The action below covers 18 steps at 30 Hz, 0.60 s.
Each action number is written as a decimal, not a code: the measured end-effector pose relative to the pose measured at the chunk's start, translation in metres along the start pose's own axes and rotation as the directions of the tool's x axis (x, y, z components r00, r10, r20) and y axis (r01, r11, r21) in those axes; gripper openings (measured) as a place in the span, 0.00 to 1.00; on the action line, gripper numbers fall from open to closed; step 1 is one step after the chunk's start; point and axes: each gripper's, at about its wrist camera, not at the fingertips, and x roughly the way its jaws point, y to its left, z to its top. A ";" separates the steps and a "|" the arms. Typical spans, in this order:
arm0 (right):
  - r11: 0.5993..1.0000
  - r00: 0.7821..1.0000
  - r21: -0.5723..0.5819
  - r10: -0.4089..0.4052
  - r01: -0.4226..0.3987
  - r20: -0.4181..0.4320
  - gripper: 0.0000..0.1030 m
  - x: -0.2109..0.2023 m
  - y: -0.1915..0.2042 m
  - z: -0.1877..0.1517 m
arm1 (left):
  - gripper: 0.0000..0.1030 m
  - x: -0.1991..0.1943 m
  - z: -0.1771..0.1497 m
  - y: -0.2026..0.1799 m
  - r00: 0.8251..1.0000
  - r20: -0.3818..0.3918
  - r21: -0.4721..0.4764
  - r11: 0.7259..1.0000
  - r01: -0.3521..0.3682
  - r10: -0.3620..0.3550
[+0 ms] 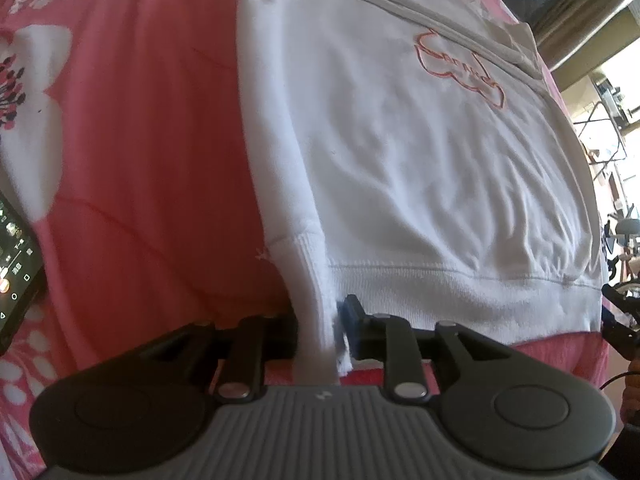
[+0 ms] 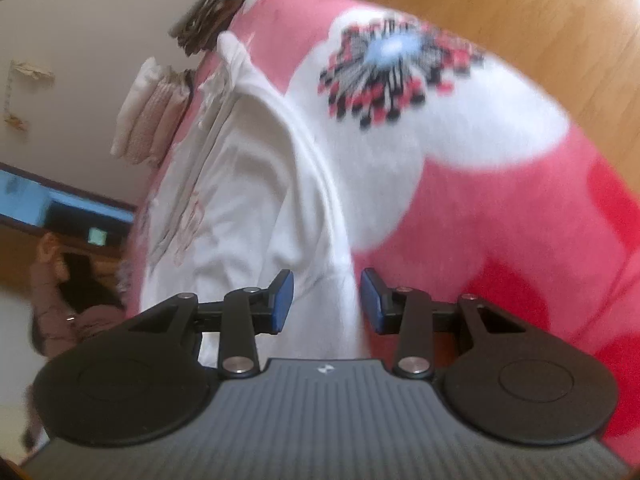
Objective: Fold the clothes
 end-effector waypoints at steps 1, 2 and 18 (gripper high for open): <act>1.000 1.000 0.002 0.009 -0.009 -0.014 0.35 0.000 0.000 -0.004 | 0.25 0.000 -0.001 -0.001 1.000 -0.001 0.007 1.000 0.004 -0.004; 1.000 0.999 0.005 0.019 -0.019 -0.027 0.30 0.001 0.000 -0.007 | 0.26 0.000 -0.002 -0.002 1.000 -0.004 0.011 1.000 0.010 -0.010; 0.993 0.994 -0.097 0.080 -0.073 0.072 0.05 -0.022 0.058 -0.011 | 0.07 -0.042 0.012 -0.003 0.988 0.096 -0.014 0.992 0.124 -0.122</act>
